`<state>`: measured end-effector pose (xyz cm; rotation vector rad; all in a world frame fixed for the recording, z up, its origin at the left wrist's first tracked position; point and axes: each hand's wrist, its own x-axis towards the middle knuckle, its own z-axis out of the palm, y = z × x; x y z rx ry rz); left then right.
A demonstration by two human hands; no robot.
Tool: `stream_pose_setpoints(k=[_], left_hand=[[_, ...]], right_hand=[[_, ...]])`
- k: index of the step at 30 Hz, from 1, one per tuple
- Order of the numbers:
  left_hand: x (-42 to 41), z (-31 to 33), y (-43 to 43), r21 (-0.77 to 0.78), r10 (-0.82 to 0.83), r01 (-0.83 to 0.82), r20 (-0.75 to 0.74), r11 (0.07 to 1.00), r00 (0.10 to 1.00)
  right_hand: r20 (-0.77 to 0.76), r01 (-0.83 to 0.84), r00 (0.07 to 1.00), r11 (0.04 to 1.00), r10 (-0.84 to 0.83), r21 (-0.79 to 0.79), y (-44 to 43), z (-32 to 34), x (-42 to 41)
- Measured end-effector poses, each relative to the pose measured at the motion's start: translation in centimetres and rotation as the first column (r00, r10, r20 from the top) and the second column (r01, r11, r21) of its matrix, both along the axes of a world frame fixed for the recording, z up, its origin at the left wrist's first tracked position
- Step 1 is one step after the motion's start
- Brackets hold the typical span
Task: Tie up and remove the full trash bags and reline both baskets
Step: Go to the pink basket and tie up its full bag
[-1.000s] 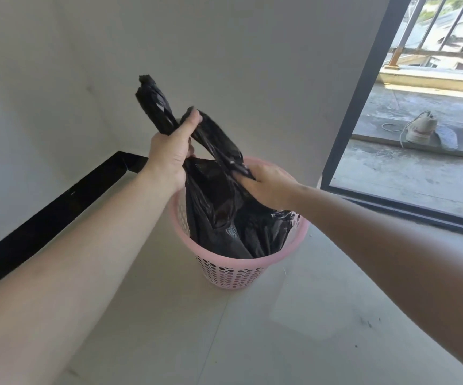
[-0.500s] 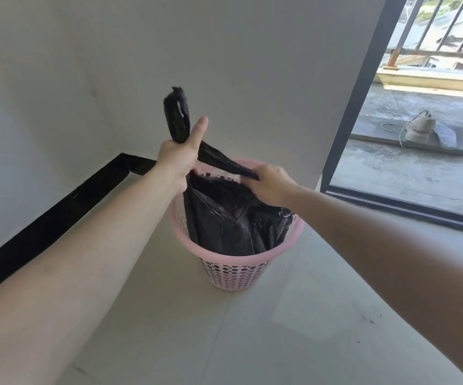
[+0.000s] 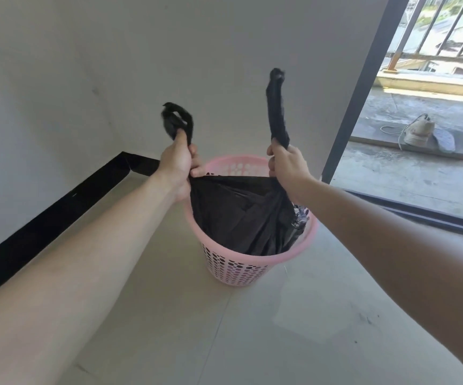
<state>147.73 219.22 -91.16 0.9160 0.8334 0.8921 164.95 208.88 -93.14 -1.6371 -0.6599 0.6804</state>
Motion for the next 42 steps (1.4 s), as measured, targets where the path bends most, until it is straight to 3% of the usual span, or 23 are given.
stream_pose_setpoints(k=[5,7,10,14,16,20,24,28,32,37,39,40,42], left_hand=[[0.2,-0.5,0.4,-0.106,0.002,0.010,0.118,0.994,0.993],[-0.9,-1.2,1.2,-0.108,0.009,0.004,0.127,0.994,0.992],[-2.2,-2.4,1.0,-0.050,-0.079,0.083,0.077,0.995,0.994],[-2.1,-3.0,0.1,0.089,-0.293,0.309,-0.150,0.947,0.944],[-1.9,-2.7,-0.6,0.153,-0.387,0.428,-0.239,0.891,0.891],[-2.5,-2.0,-1.5,0.187,-0.567,0.617,-0.261,0.764,0.781],[-2.8,-2.0,-0.6,0.122,-0.534,0.560,-0.191,0.820,0.824],[-3.2,-2.0,0.4,0.079,-0.430,0.440,-0.119,0.895,0.895],[-3.1,-2.0,-0.1,0.063,-0.473,0.483,-0.124,0.873,0.872],[-3.1,-1.6,-0.5,0.085,-0.565,0.589,-0.200,0.804,0.800],[-3.4,-1.4,-0.2,0.085,-0.596,0.624,-0.223,0.777,0.772],[-3.5,-1.3,-0.2,0.083,-0.610,0.641,-0.235,0.763,0.757],[-3.6,-1.1,-0.4,0.063,-0.646,0.679,-0.254,0.732,0.720]], right_hand=[[0.043,-0.131,0.990,0.983,0.137,-0.126,-0.6,-1.2,-0.2],[0.203,-0.138,0.964,0.976,0.171,-0.168,-1.1,-1.3,0.7],[0.471,-0.189,0.840,0.959,0.269,-0.211,-1.5,-1.0,1.0],[0.477,-0.343,0.785,0.918,0.396,-0.199,-0.4,-0.5,-0.7],[0.520,-0.412,0.701,0.872,0.488,-0.264,0.1,-0.3,-1.8],[0.539,-0.459,0.554,0.773,0.635,-0.439,0.4,-0.5,-2.7],[0.516,-0.445,0.464,0.693,0.720,-0.568,0.3,-0.8,-2.6],[0.564,-0.399,0.410,0.697,0.717,-0.596,-0.2,-1.5,-1.9],[0.566,-0.389,0.426,0.708,0.706,-0.590,-0.6,-1.8,-1.6],[0.586,-0.316,0.291,0.654,0.756,-0.687,-0.1,-2.0,-1.8],[0.504,-0.332,0.339,0.603,0.794,-0.725,-0.4,-1.0,-1.9],[0.418,-0.379,0.433,0.582,0.798,-0.719,-0.7,-0.3,-1.9],[0.077,-0.560,0.664,0.563,0.744,-0.608,-1.3,0.9,-1.6]])
